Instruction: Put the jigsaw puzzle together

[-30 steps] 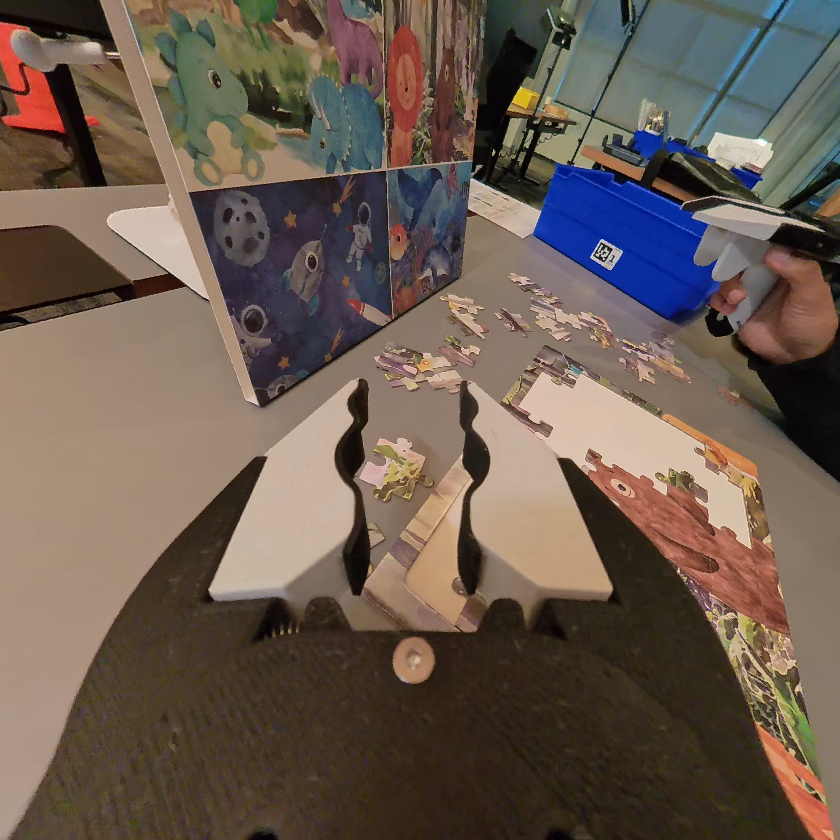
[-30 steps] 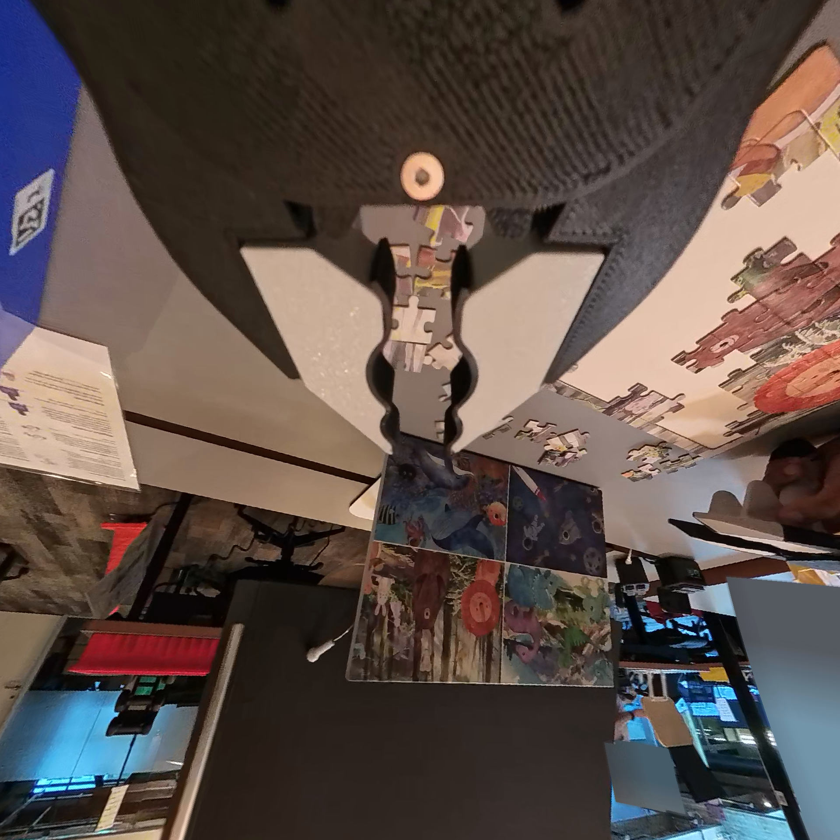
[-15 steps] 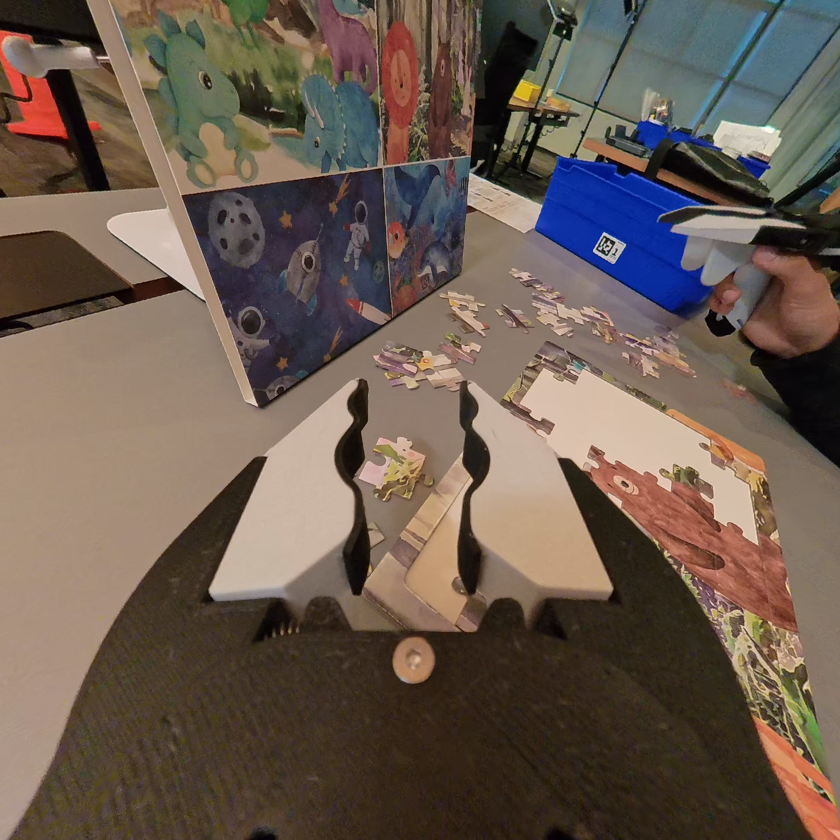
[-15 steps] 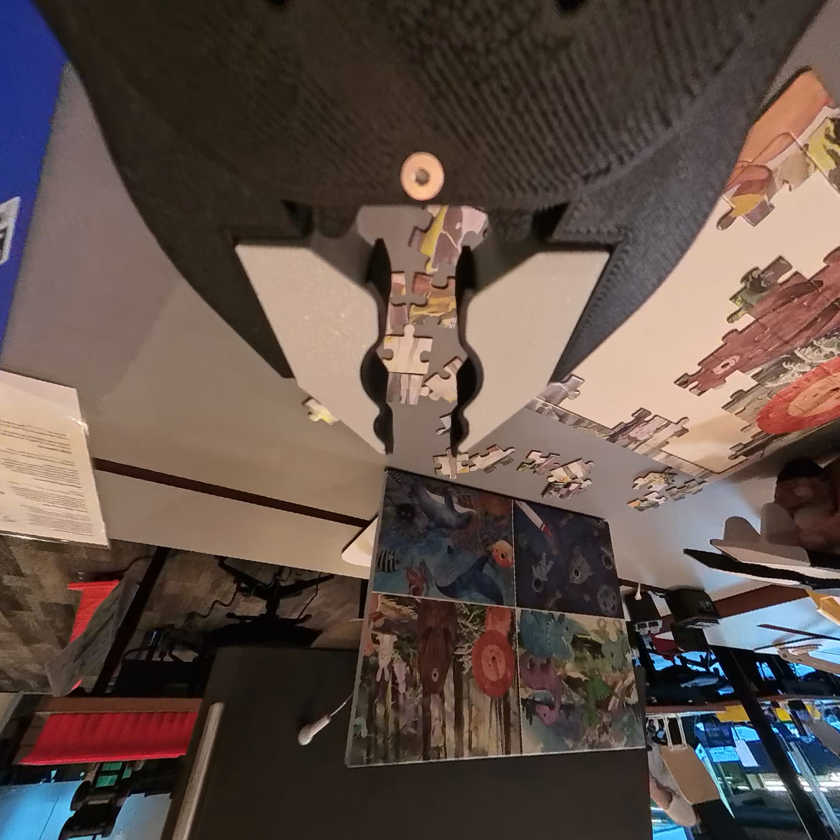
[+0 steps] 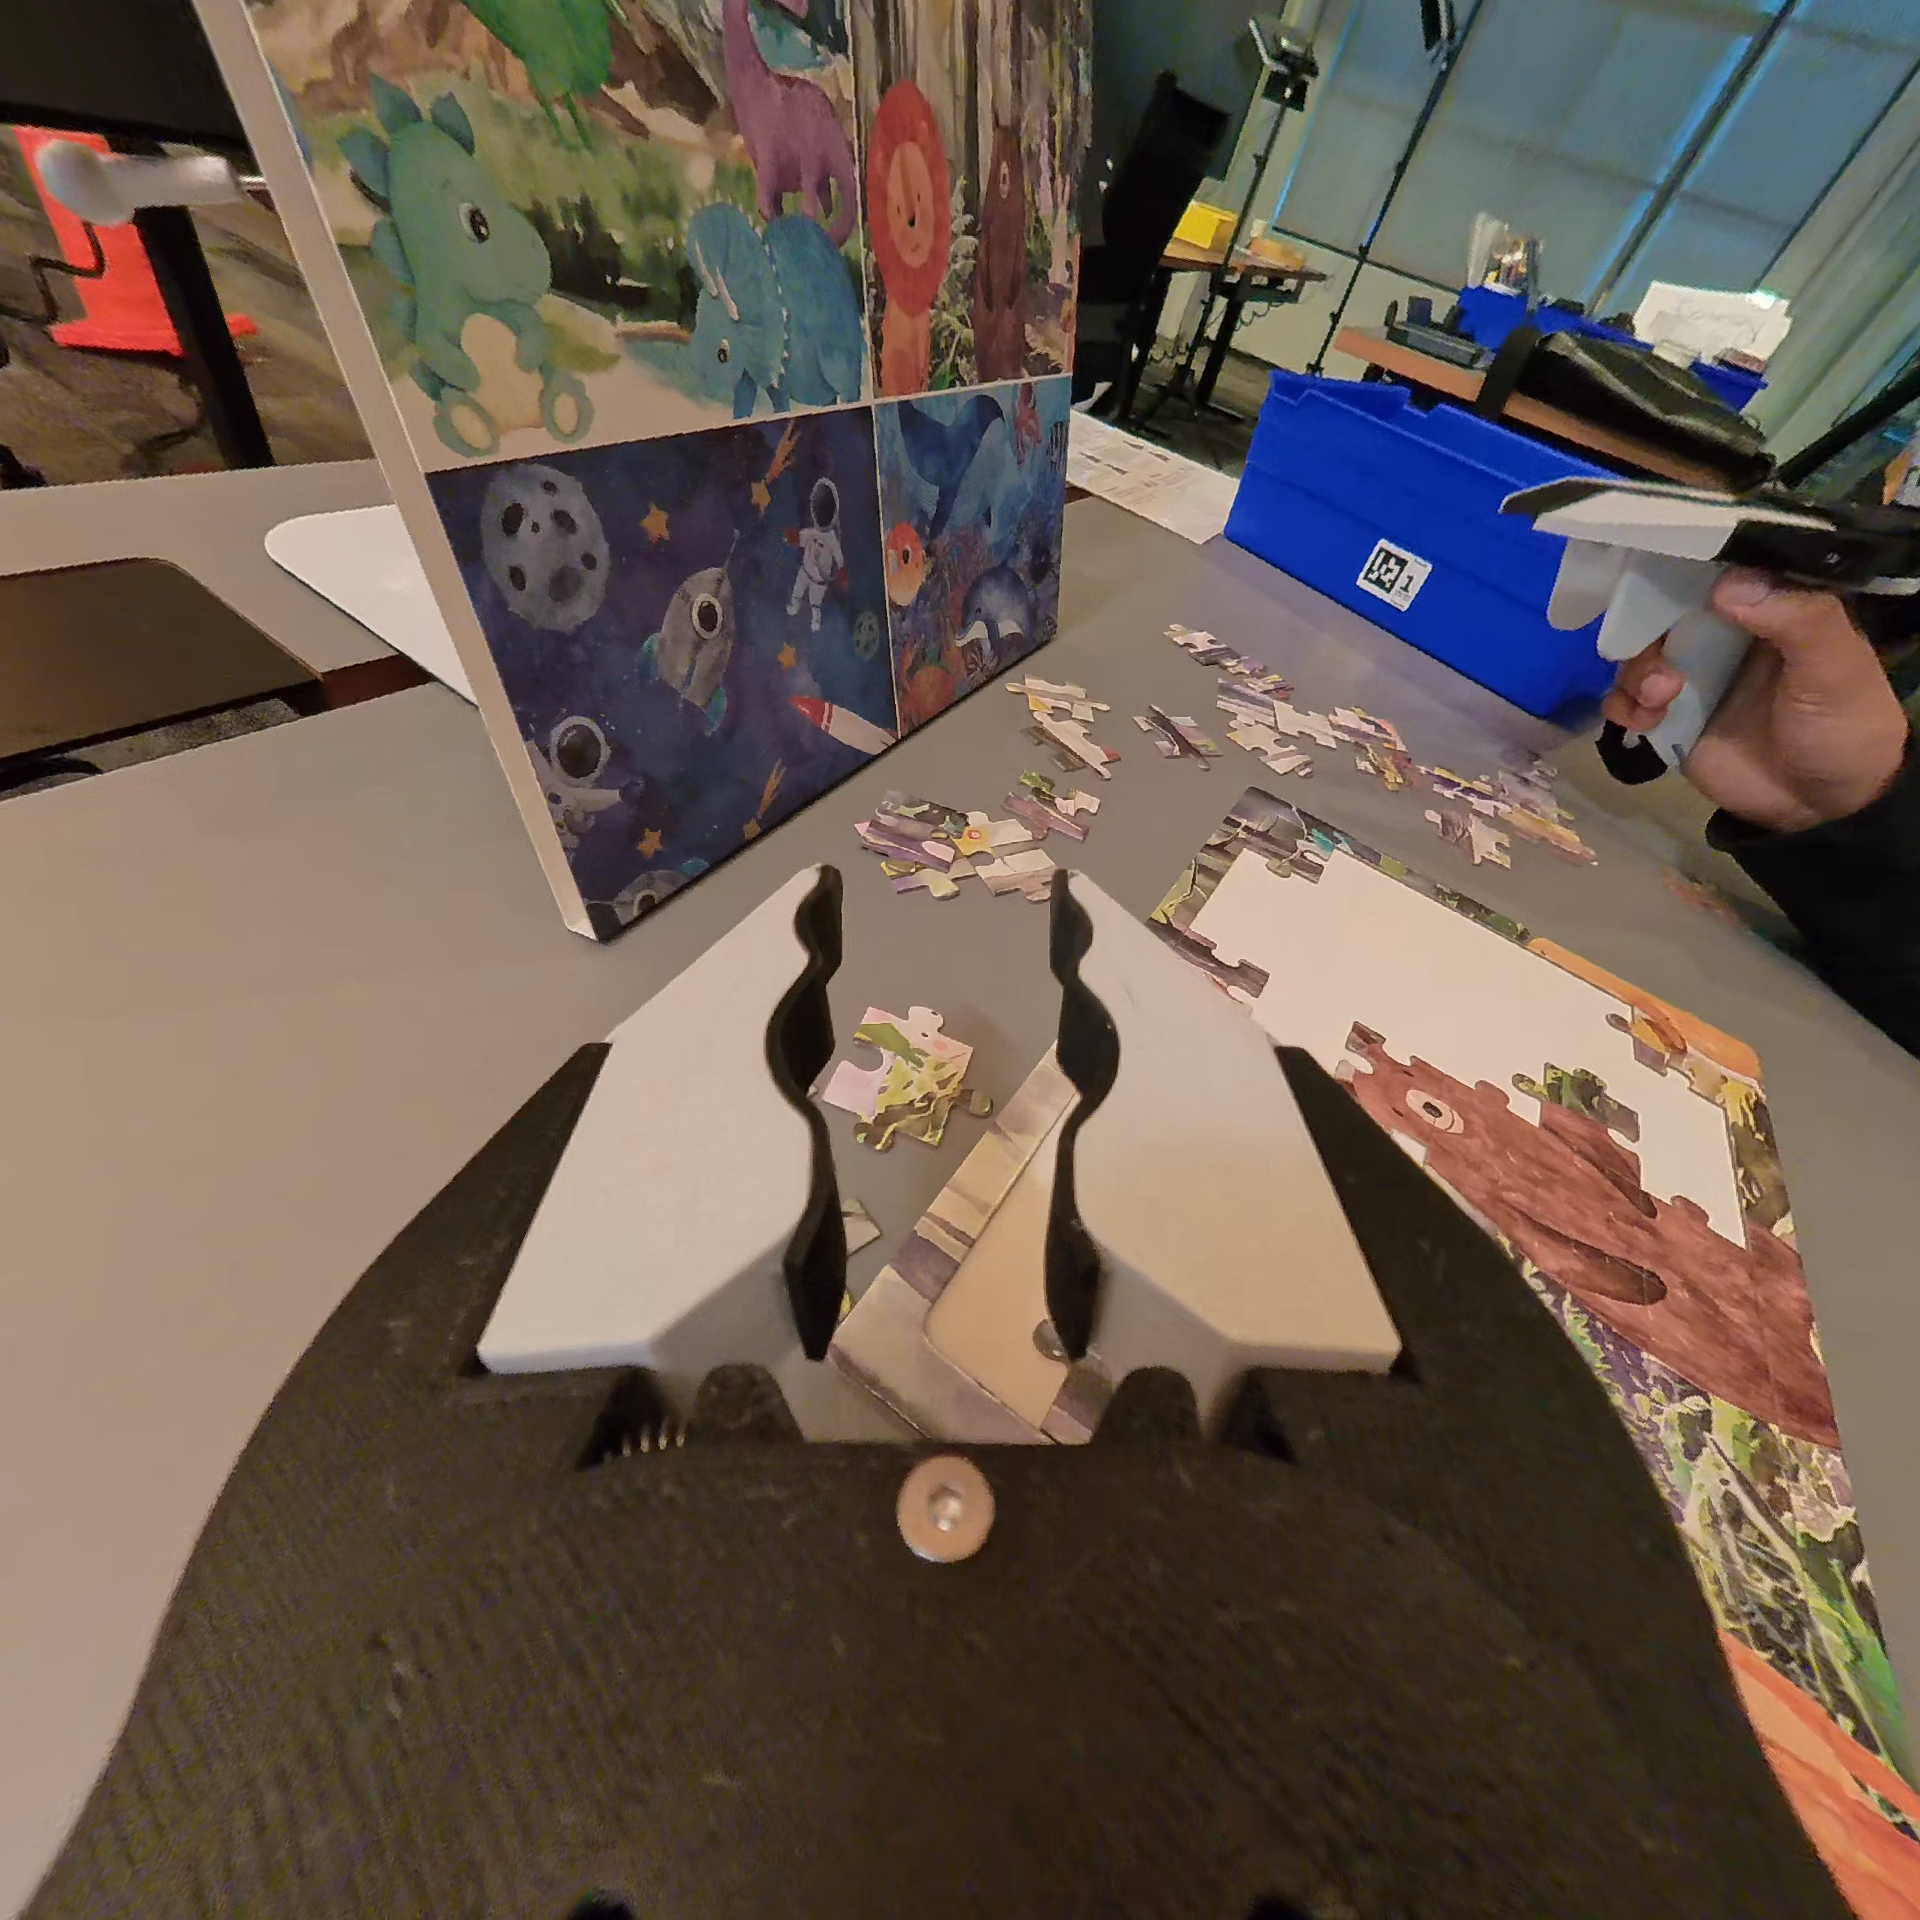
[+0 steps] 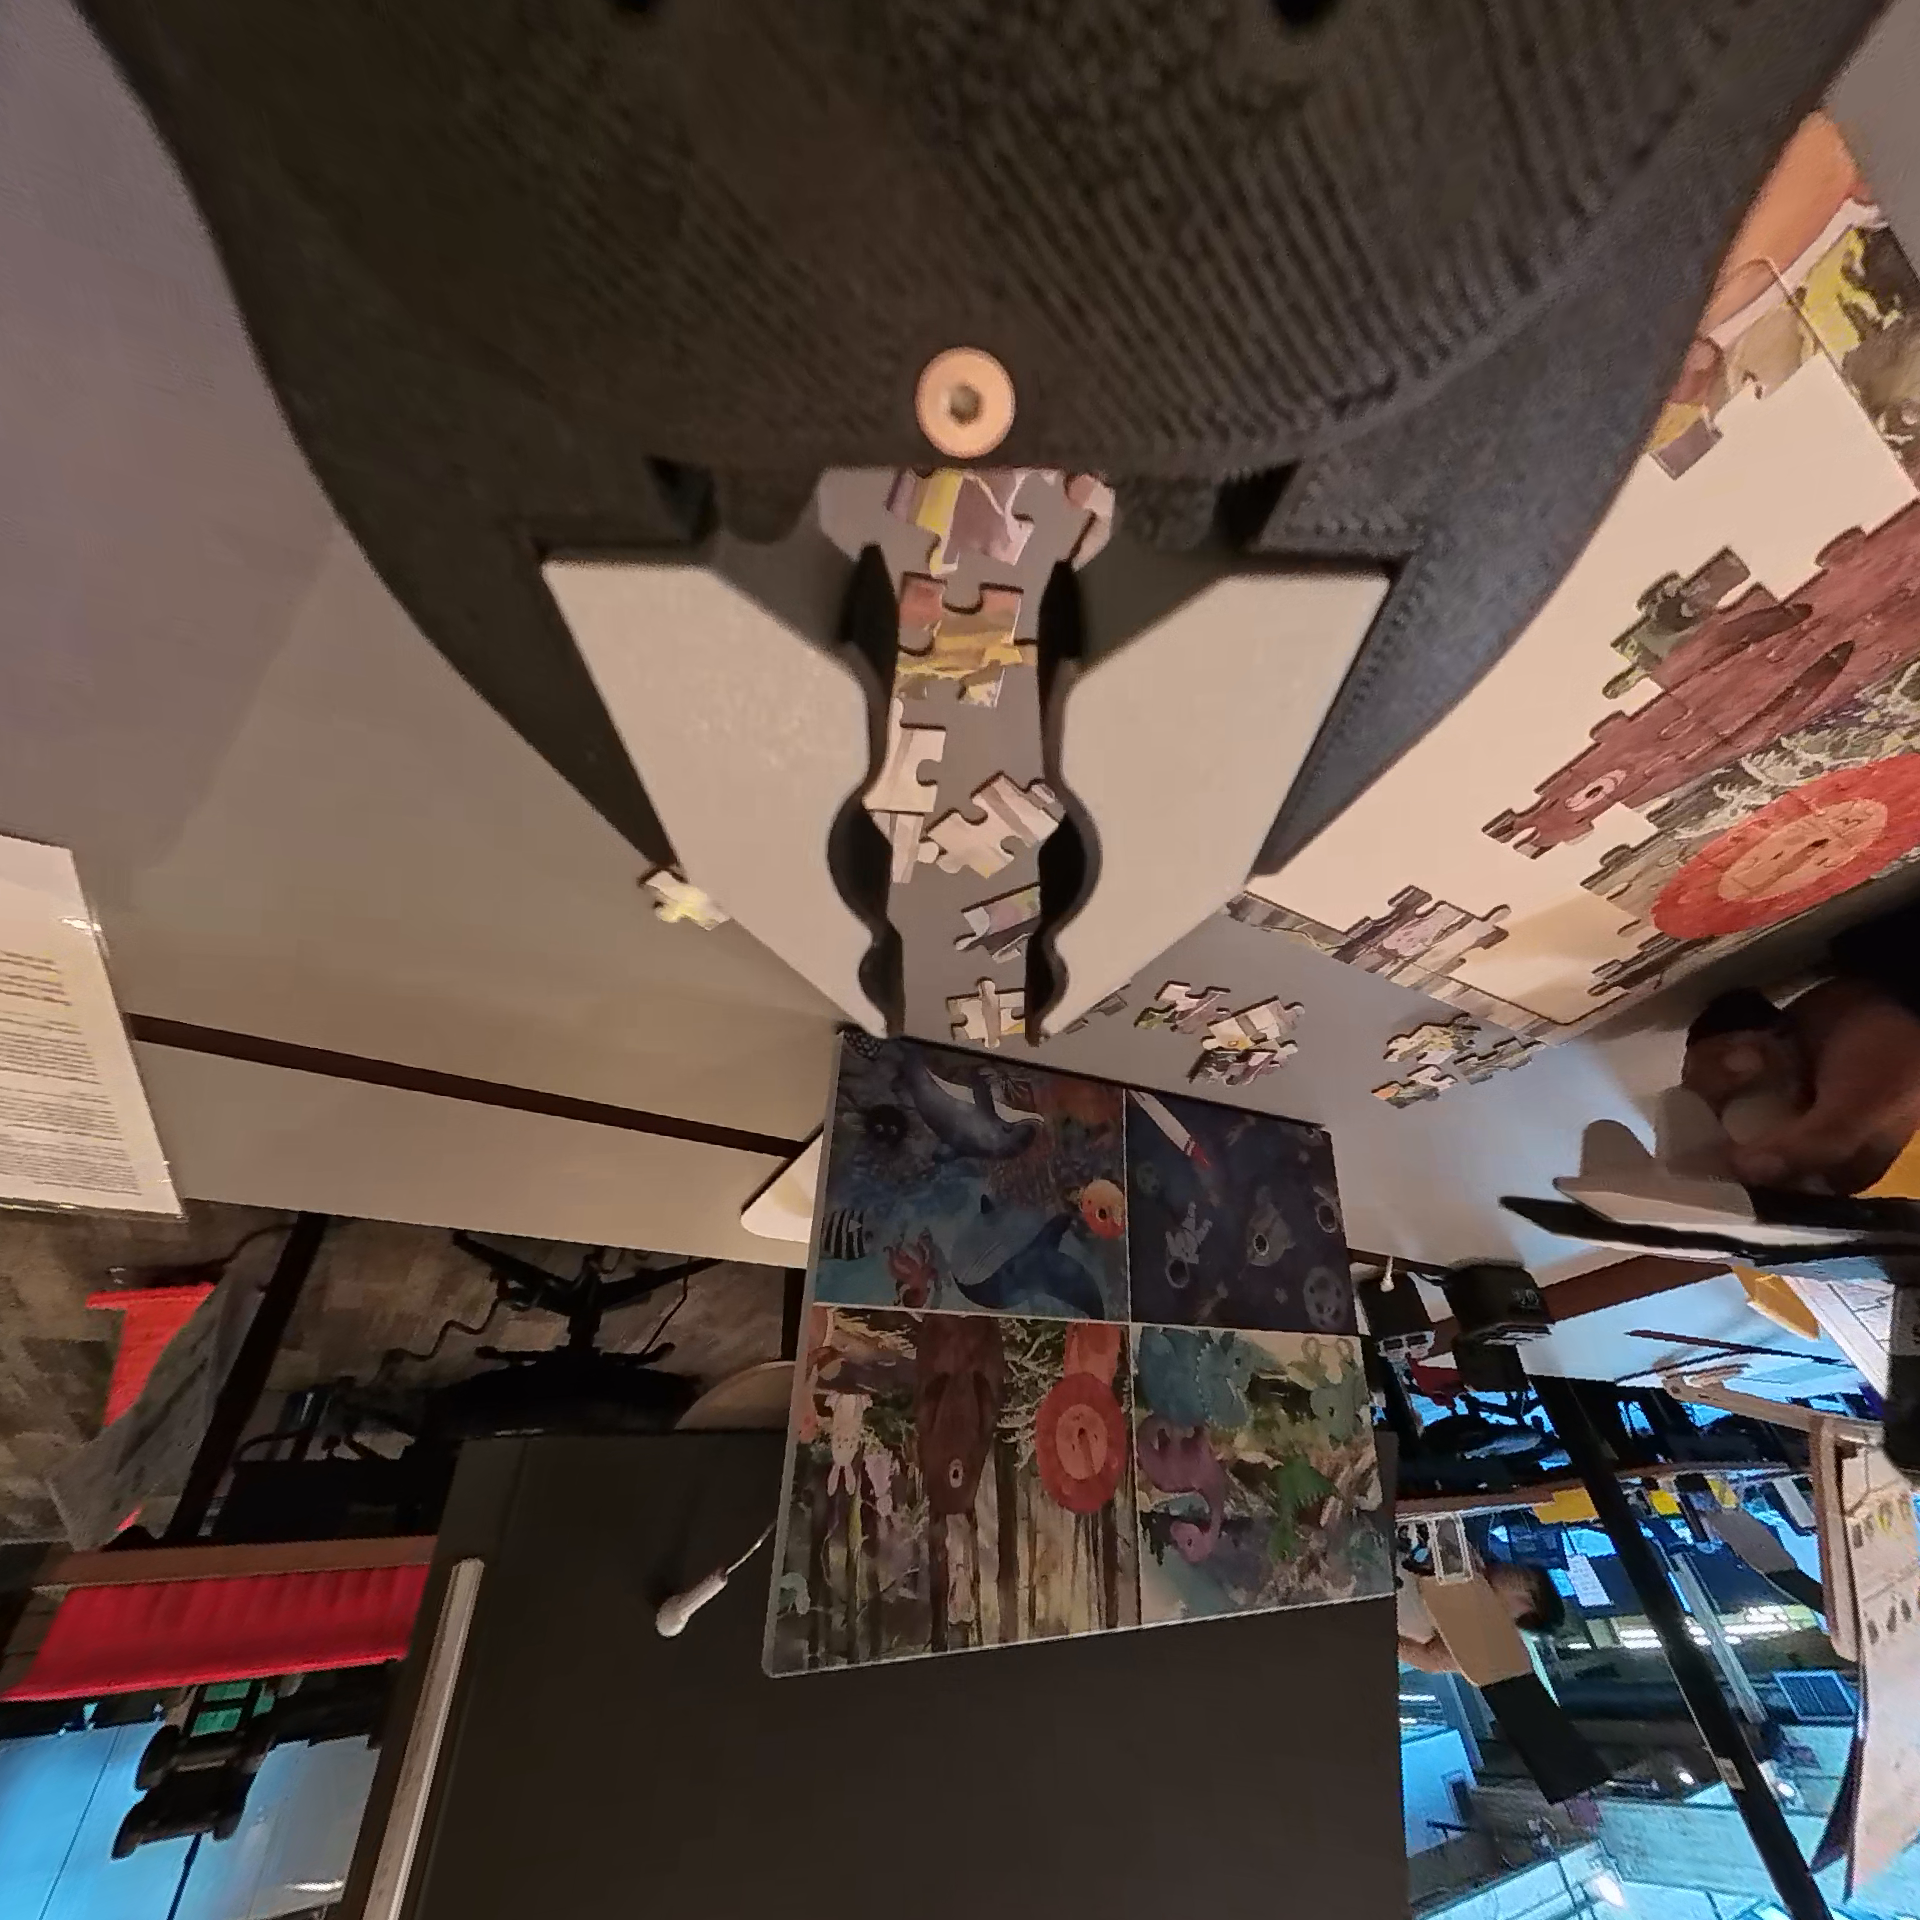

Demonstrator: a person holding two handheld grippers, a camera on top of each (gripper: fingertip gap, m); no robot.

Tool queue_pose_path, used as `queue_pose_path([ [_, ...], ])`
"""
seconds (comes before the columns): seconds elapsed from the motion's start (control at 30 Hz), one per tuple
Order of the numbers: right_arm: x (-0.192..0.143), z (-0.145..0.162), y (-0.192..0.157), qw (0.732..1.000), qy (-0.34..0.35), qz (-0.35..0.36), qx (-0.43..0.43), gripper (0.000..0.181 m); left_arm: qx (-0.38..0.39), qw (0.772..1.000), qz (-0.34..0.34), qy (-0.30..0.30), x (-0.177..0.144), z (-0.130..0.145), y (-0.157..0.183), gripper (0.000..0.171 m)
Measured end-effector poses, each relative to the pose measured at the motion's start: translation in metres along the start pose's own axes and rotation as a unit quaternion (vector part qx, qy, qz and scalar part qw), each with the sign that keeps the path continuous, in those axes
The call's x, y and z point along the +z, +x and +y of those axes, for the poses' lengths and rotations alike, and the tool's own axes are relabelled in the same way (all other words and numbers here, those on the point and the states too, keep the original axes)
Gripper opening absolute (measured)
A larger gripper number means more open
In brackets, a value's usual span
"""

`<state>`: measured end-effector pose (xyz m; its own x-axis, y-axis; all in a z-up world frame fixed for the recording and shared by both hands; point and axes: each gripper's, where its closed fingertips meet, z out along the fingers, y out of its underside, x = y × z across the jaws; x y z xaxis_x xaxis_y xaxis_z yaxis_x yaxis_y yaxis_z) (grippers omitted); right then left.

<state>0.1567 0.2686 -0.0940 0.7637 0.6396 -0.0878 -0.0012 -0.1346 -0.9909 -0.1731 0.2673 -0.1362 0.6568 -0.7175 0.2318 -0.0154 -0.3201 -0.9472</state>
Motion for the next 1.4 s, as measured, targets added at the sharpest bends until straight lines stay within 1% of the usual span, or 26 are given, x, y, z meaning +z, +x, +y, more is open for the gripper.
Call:
queue_pose_path([
  [0.07,-0.001,-0.002,0.0,1.0,0.008,0.001,-0.003,0.02,0.004,1.0,0.01,0.029,-0.007,-0.007,0.001,0.03],
  [0.13,-0.003,-0.005,0.0,1.0,0.018,0.003,-0.007,0.018,-0.003,0.996,-0.018,0.082,-0.024,-0.023,-0.01,0.024],
  [0.2,-0.004,-0.004,0.002,1.0,0.022,0.006,-0.007,0.018,-0.026,0.99,-0.035,0.132,-0.042,-0.036,-0.023,0.024],
  [0.27,-0.004,-0.004,0.004,1.0,0.022,0.008,-0.003,0.018,-0.051,0.986,-0.053,0.148,-0.052,-0.038,-0.037,0.025],
  [0.33,-0.006,-0.009,0.003,0.999,0.034,0.004,0.001,0.018,-0.072,0.986,-0.067,0.138,-0.054,-0.032,-0.048,0.025],
  [0.43,-0.01,-0.014,0.003,0.999,0.05,0.006,-0.001,0.018,-0.085,0.986,-0.063,0.131,-0.052,-0.028,-0.05,0.027],
  [0.53,-0.011,-0.015,0.005,0.998,0.059,0.005,0.001,0.018,-0.07,0.988,-0.067,0.117,-0.049,-0.026,-0.048,0.027],
  [0.7,-0.008,-0.019,-0.008,0.996,0.073,-0.034,0.025,0.025,-0.046,0.993,-0.07,0.086,-0.04,-0.019,-0.043,0.027],
  [0.87,-0.006,-0.023,-0.021,0.997,0.069,-0.046,0.007,0.026,-0.031,0.995,-0.069,0.061,-0.032,-0.013,-0.039,0.029],
  [0.9,-0.008,-0.027,-0.027,0.996,0.075,-0.052,-0.001,0.025,-0.03,0.996,-0.069,0.057,-0.031,-0.013,-0.039,0.03],
  [0.97,-0.014,-0.039,-0.04,0.991,0.112,-0.066,-0.039,0.016,-0.029,0.996,-0.075,0.046,-0.029,-0.01,-0.04,0.03],
  [1.03,-0.017,-0.043,-0.044,0.987,0.133,-0.05,-0.079,0.012,-0.028,0.996,-0.081,0.031,-0.026,-0.007,-0.041,0.03],
  [1.1,-0.016,-0.041,-0.042,0.986,0.129,-0.033,-0.097,0.016,-0.028,0.996,-0.082,0.016,-0.022,-0.004,-0.042,0.031],
  [1.17,-0.014,-0.04,-0.041,0.987,0.123,-0.027,-0.098,0.019,-0.025,0.996,-0.081,0.008,-0.02,-0.002,-0.041,0.032],
  [1.33,-0.012,-0.038,-0.041,0.989,0.117,-0.028,-0.084,0.021,-0.011,0.997,-0.081,0.014,-0.022,-0.003,-0.036,0.033],
  [1.4,-0.013,-0.04,-0.041,0.989,0.12,-0.028,-0.077,0.022,-0.001,0.997,-0.081,0.002,-0.02,-0.001,-0.034,0.033],
])
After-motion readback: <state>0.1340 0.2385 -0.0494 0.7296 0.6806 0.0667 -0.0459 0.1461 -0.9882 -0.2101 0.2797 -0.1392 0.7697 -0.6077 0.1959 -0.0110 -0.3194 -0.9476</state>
